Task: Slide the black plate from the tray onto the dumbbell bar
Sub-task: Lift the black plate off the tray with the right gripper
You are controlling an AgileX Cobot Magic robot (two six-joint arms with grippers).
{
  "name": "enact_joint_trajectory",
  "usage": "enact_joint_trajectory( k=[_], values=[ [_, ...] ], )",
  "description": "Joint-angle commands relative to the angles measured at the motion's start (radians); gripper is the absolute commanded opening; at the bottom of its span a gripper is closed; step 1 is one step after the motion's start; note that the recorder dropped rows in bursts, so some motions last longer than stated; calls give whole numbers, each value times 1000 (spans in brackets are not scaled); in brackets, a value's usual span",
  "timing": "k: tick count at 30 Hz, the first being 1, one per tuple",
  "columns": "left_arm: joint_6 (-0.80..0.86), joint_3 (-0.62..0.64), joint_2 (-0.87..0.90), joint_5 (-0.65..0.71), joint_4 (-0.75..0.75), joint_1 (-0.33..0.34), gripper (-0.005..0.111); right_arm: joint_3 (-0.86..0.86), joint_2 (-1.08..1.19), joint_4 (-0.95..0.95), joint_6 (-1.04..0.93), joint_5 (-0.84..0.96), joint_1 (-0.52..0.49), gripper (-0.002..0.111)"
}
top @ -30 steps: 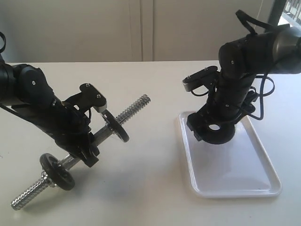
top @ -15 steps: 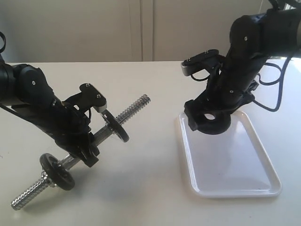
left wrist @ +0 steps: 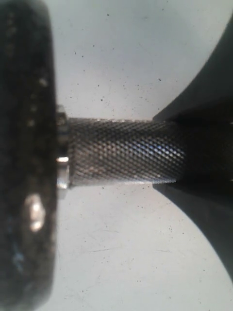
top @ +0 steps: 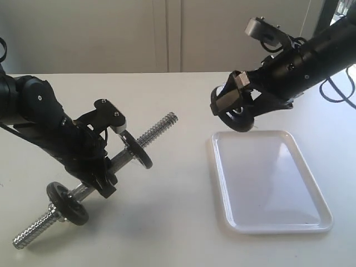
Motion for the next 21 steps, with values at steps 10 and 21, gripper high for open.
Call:
enact_joint_trajectory(
  k=[10,21],
  values=[
    [2,-28,-61,-40,-60,-4,0,-12,167,365,-126,-64,-21,0],
    [2,-28,-61,-40,-60,-4,0,-12,309,749,-200,-33,-19,0]
  ],
)
